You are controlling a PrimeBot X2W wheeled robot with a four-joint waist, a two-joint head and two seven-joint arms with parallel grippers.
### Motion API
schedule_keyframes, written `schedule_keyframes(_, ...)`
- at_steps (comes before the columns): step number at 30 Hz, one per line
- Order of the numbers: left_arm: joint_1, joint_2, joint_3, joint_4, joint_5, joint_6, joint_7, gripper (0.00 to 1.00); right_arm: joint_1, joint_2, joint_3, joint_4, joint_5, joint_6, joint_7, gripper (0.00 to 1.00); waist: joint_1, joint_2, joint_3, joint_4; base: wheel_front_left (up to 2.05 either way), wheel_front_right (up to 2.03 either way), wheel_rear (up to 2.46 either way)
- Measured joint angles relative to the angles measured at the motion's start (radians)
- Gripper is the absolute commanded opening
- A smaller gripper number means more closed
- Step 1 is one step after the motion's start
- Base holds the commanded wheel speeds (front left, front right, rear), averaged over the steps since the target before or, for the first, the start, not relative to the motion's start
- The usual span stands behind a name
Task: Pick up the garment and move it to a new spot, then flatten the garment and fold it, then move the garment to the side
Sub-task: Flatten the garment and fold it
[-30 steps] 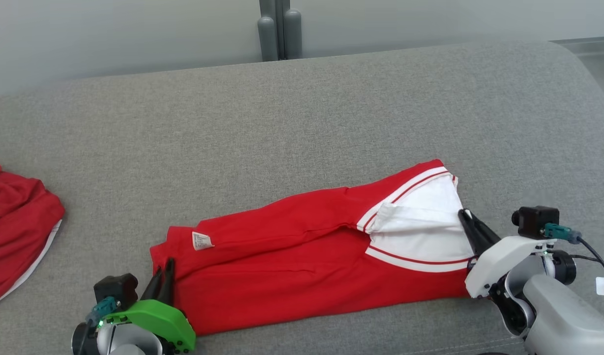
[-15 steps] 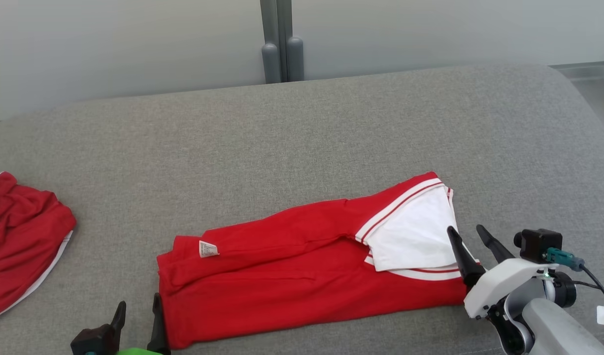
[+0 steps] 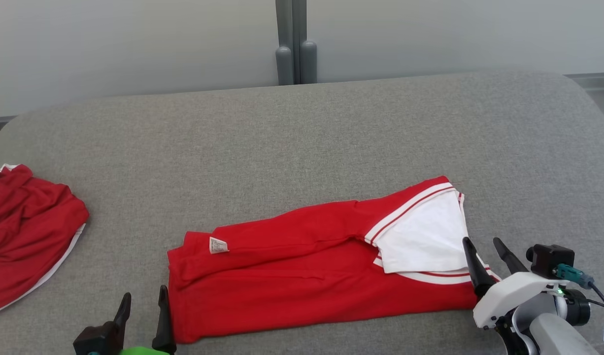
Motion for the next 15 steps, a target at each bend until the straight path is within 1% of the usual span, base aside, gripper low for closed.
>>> schedule_keyframes(7, -0.016, 0.000, -0.022, -0.023, 0.000, 0.000, 0.000, 1.00, -0.033, 0.001, -0.058, 0.011, -0.042, 0.000, 0.000, 1.00, 0.0000, 0.0000, 0.045, 0.020, 0.00, 0.00, 0.00)
schedule_keyframes(11, -0.033, -0.001, -0.042, -0.029, -0.005, 0.002, 0.000, 1.00, -0.068, 0.001, -0.042, 0.060, -0.037, 0.000, 0.000, 1.00, 0.0000, 0.0000, 0.071, 0.041, 0.00, 0.00, 0.00)
schedule_keyframes(15, -0.038, 0.000, -0.048, -0.028, -0.007, 0.007, 0.000, 1.00, -0.099, 0.006, -0.012, 0.118, -0.008, 0.000, 0.019, 1.00, 0.0000, 0.0000, 0.089, 0.065, 0.00, 0.00, 0.00)
